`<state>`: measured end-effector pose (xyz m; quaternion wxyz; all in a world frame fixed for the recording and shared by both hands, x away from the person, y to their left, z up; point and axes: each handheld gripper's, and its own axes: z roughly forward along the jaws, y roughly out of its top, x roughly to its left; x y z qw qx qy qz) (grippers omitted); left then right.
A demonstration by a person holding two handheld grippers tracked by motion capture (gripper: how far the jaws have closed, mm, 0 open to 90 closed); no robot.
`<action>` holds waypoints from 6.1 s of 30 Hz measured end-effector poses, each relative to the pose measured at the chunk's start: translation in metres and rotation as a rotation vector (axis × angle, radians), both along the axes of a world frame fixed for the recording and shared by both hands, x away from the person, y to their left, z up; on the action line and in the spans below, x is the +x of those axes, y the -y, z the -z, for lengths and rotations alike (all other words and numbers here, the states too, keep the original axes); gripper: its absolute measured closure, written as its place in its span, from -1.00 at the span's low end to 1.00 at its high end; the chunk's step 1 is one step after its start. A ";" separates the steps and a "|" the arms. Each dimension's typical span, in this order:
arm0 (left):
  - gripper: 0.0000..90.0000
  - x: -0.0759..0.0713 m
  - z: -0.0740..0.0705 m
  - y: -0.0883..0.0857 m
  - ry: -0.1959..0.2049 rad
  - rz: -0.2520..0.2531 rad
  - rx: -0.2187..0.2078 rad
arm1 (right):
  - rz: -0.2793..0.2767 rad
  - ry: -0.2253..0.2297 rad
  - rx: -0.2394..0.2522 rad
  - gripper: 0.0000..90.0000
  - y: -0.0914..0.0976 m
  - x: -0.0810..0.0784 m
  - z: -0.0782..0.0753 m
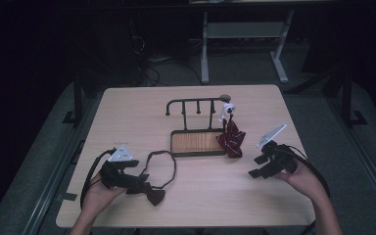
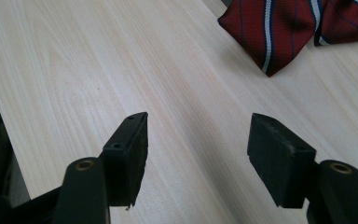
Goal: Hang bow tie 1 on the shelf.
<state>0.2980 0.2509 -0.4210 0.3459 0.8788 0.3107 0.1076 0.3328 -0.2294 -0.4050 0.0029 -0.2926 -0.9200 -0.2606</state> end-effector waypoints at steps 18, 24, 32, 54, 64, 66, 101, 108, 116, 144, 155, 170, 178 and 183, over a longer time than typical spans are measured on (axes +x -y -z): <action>-0.12 0.030 -0.011 0.017 -0.038 0.058 0.080 | 0.000 -0.007 0.002 -0.18 0.004 -0.004 0.007; -0.08 0.044 -0.016 0.024 -0.057 0.070 0.105 | 0.002 -0.004 0.005 -0.18 0.006 -0.006 0.005; 0.02 0.064 -0.013 0.030 -0.098 0.061 0.134 | -0.005 -0.003 -0.002 -0.19 0.005 -0.006 0.006; 0.41 0.097 0.010 0.034 -0.172 -0.039 0.231 | -0.005 0.007 0.008 -0.19 0.005 -0.007 0.003; 0.55 0.101 0.015 0.034 -0.191 -0.054 0.243 | -0.011 0.008 0.008 -0.19 0.005 -0.007 0.004; 0.61 0.102 0.016 0.034 -0.193 -0.050 0.248 | -0.010 0.009 0.009 -0.19 0.004 -0.007 0.004; 0.99 0.079 -0.016 0.031 -0.175 0.080 0.195 | 0.009 0.010 0.033 -0.22 0.008 -0.007 0.008; 0.99 0.072 -0.029 0.030 -0.157 0.106 0.195 | 0.010 0.012 0.034 -0.22 0.009 -0.008 0.007; 0.99 0.067 -0.040 0.028 -0.140 0.129 0.197 | 0.013 0.011 0.036 -0.22 0.011 -0.008 0.007; 0.99 0.052 -0.077 0.038 -0.087 0.238 0.219 | 0.043 0.011 0.055 -0.23 0.018 -0.008 0.006; 0.99 0.049 -0.086 0.038 -0.076 0.249 0.215 | 0.052 0.011 0.056 -0.23 0.021 -0.008 0.007; 1.00 0.048 -0.102 0.038 -0.057 0.258 0.210 | 0.047 0.020 0.052 -0.23 0.021 -0.010 0.006; 1.00 0.049 -0.112 0.041 -0.043 0.258 0.210 | 0.041 0.030 0.052 -0.23 0.021 -0.011 0.004; 1.00 0.051 -0.119 0.045 -0.034 0.264 0.215 | 0.043 0.029 0.054 -0.23 0.022 -0.011 0.004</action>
